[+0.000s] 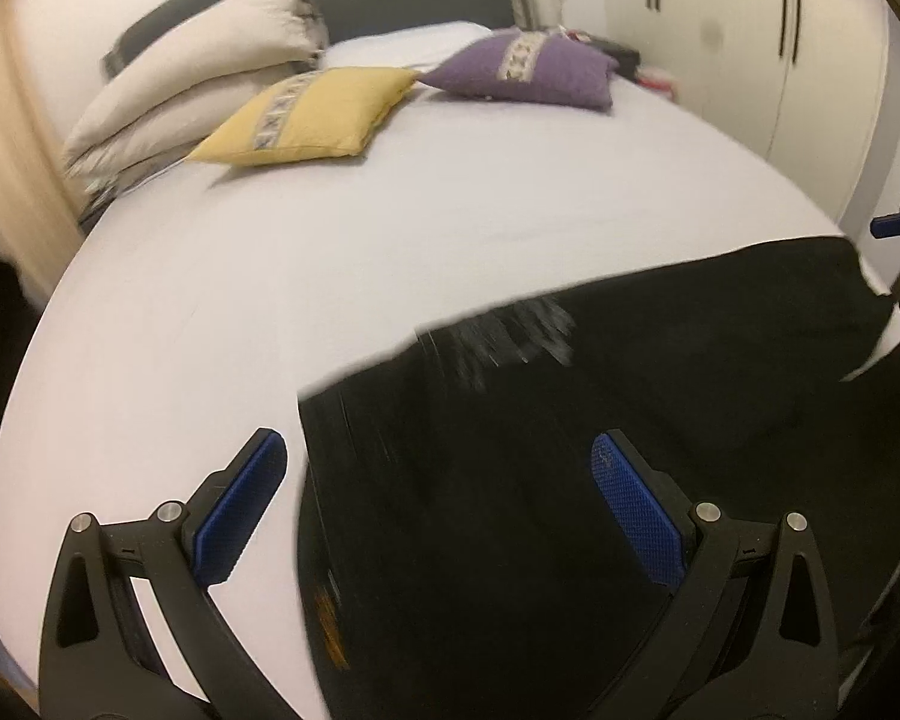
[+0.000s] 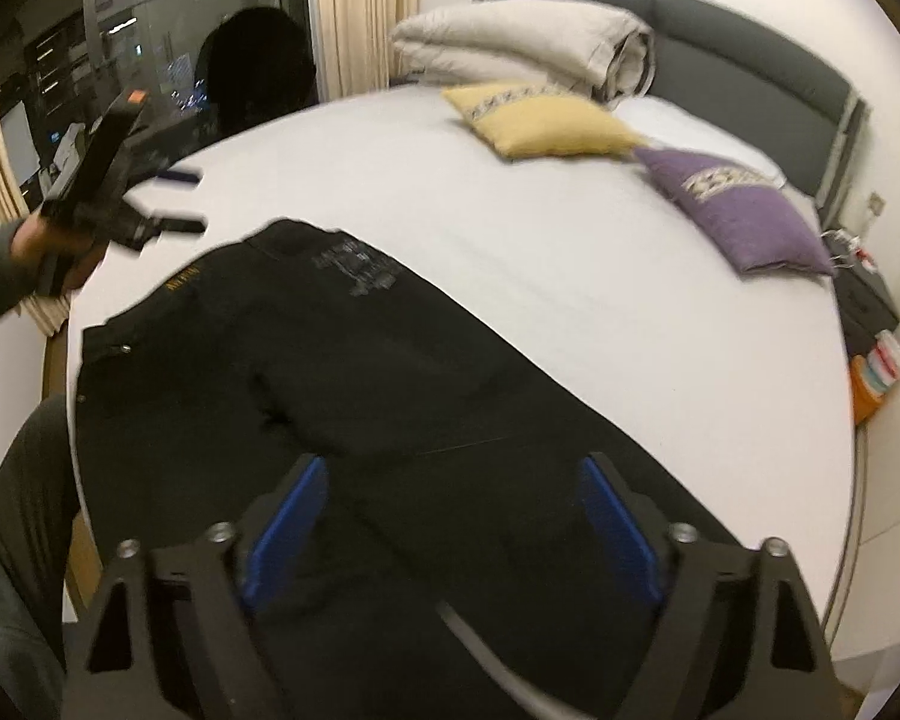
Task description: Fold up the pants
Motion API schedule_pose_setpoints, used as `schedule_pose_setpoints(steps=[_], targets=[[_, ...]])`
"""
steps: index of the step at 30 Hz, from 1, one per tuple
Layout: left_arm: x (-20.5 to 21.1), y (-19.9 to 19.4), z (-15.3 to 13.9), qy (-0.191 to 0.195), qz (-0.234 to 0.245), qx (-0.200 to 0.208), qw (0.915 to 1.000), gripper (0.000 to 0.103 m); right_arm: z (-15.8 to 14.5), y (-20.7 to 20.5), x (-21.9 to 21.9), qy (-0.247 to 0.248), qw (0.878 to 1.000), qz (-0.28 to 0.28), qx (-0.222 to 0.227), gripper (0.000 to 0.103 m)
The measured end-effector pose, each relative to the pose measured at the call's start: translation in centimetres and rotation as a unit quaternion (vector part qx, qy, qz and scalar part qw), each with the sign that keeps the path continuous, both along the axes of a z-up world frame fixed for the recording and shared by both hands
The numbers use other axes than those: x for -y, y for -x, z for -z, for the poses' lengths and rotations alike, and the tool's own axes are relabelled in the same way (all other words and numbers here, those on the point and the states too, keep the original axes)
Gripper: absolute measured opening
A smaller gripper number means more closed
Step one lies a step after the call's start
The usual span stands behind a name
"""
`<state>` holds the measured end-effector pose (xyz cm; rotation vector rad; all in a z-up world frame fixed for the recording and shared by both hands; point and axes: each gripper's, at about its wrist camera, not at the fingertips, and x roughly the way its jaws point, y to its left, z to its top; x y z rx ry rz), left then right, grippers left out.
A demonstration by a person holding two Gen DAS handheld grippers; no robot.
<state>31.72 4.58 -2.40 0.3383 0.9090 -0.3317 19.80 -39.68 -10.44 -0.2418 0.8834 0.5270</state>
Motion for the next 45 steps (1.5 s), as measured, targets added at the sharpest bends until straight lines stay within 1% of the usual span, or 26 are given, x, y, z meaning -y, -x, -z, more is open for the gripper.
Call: schedule_pose_setpoints(steps=[2,3,4,5,6,8,9,12,15,17,19,21,23,24,25,27,28,29,31,34,35,36,37,40,45], targets=[[0.1,-3.8,0.9,0.001,0.022,-0.027,0.9994,0.103,1.3,-2.6,0.8,0.003,1.000,-0.009,-0.015,0.080],[0.4,-6.2,1.7,-0.004,0.035,-0.047,0.9983,0.103,1.7,-3.2,1.0,0.004,1.000,-0.013,-0.018,0.080],[0.5,-8.0,2.4,-0.011,0.040,-0.054,0.9977,0.103,2.2,-4.2,1.3,0.006,1.000,-0.018,-0.022,0.080],[0.4,-8.8,3.0,-0.010,0.049,-0.063,0.9968,0.103,2.9,-5.4,1.7,0.007,0.999,-0.024,-0.030,0.080],[0.6,-10.6,3.9,-0.007,0.065,-0.083,0.9944,0.103,3.3,-6.1,1.8,0.007,0.999,-0.027,-0.035,0.080],[1.1,-12.3,5.3,-0.017,0.076,-0.093,0.9926,0.103,4.3,-7.9,2.3,0.007,0.998,-0.032,-0.048,0.080],[1.4,-12.5,5.8,-0.019,0.084,-0.099,0.9914,0.103,4.6,-8.3,2.4,0.010,0.998,-0.034,-0.051,0.080],[2.1,-14.8,8.0,-0.038,0.107,-0.125,0.9857,0.103,5.7,-10.1,2.6,0.019,0.997,-0.042,-0.059,0.080],[2.5,-16.1,10.3,-0.041,0.125,-0.152,0.9795,0.102,6.9,-11.9,2.4,0.024,0.996,-0.053,-0.070,0.080],[2.6,-16.8,11.4,-0.042,0.133,-0.168,0.9759,0.093,7.6,-12.6,2.3,0.029,0.995,-0.062,-0.078,0.080],[2.4,-17.3,12.5,-0.032,0.139,-0.194,0.9706,0.071,8.1,-13.0,2.1,0.028,0.994,-0.069,-0.084,0.080],[2.4,-17.7,13.1,-0.024,0.148,-0.210,0.9662,0.061,8.5,-13.5,1.8,0.029,0.993,-0.075,-0.087,0.080],[2.5,-17.7,13.1,-0.019,0.158,-0.210,0.9647,0.049,8.9,-14.2,1.7,0.027,0.992,-0.078,-0.093,0.079],[2.5,-17.9,13.1,-0.022,0.157,-0.207,0.9654,0.033,9.1,-14.5,1.6,0.026,0.992,-0.078,-0.097,0.079],[2.4,-17.9,13.1,-0.023,0.158,-0.206,0.9654,0.021,9.2,-14.9,1.5,0.026,0.992,-0.078,-0.099,0.079],[2.2,-17.8,12.8,-0.029,0.164,-0.196,0.9663,0.011,9.2,-15.5,1.1,0.029,0.991,-0.079,-0.101,0.079],[2.2,-17.6,12.5,-0.032,0.168,-0.189,0.9671,0.008,9.2,-15.8,0.8,0.029,0.991,-0.081,-0.101,0.079],[2.1,-17.3,12.3,-0.036,0.170,-0.182,0.9679,0.008,9.1,-16.0,0.6,0.027,0.991,-0.084,-0.101,0.079],[2.2,-16.4,11.5,-0.043,0.172,-0.152,0.9724,0.007,8.9,-16.5,-0.2,0.024,0.990,-0.093,-0.100,0.077],[1.5,-15.0,10.4,-0.042,0.175,-0.112,0.9773,0.007,8.7,-17.4,-1.8,0.016,0.988,-0.111,-0.104,0.073],[1.7,-14.2,10.5,-0.040,0.174,-0.100,0.9788,0.007,8.8,-17.7,-2.6,0.019,0.987,-0.119,-0.105,0.072],[1.3,-12.6,10.0,-0.038,0.174,-0.091,0.9799,0.007,8.9,-18.6,-3.1,0.020,0.986,-0.126,-0.107,0.070],[1.1,-12.0,9.5,-0.034,0.176,-0.076,0.9809,0.007,9.0,-18.9,-3.8,0.021,0.984,-0.135,-0.112,0.067],[0.8,-9.6,8.2,-0.035,0.190,-0.030,0.9807,0.007,9.2,-19.8,-5.8,0.023,0.980,-0.155,-0.123,0.066],[0.8,-8.0,7.0,-0.034,0.198,0.003,0.9796,0.007,9.7,-21.3,-8.0,0.024,0.975,-0.170,-0.143,0.066]])
